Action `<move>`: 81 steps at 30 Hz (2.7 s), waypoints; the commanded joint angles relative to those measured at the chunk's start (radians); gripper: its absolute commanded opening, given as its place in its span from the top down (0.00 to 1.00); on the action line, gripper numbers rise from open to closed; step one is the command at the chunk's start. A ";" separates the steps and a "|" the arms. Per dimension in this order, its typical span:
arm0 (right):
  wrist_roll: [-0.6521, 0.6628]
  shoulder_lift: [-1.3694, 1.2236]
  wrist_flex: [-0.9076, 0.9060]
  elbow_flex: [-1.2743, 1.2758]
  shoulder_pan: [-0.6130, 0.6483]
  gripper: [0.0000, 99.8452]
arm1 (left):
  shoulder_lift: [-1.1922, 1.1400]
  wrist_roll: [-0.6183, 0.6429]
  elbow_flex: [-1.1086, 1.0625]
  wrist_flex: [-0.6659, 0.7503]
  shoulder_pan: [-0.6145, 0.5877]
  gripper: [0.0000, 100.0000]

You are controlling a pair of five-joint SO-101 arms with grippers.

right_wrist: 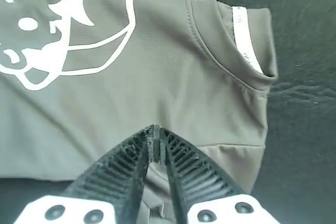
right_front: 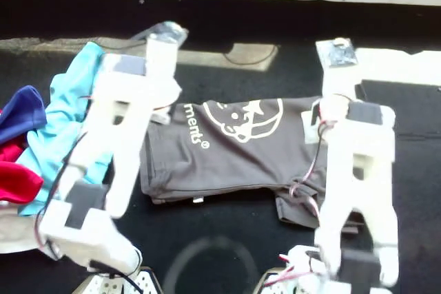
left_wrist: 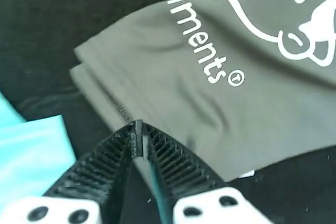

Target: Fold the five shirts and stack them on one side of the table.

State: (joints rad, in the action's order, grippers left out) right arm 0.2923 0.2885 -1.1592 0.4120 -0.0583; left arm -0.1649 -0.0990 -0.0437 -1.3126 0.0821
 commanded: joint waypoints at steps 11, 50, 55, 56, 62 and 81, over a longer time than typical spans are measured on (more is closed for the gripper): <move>-0.012 -0.604 0.332 -0.289 -0.091 0.99 | -0.541 0.041 0.503 0.057 -0.182 0.99; -0.008 -0.846 -0.605 -1.580 -0.151 0.99 | 0.143 0.034 -0.415 0.186 -0.027 0.99; -0.006 -0.704 -0.607 -1.486 -0.168 0.99 | 0.159 -0.005 -0.535 0.209 -0.077 0.99; -0.006 -0.659 -0.605 -1.435 -0.165 0.99 | 0.159 -0.005 -0.552 0.209 -0.077 0.99; 0.025 -0.417 -0.601 -1.046 -0.113 0.99 | 0.160 -0.003 -0.587 0.209 -0.077 0.99; 0.370 0.084 0.262 0.427 -0.062 0.99 | 0.211 -0.003 -0.733 0.416 -0.074 0.99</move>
State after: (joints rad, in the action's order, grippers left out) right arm 0.6483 0.3253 -1.0641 0.6989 -0.1442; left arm 0.0437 -0.0928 -0.7679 -0.9091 0.0176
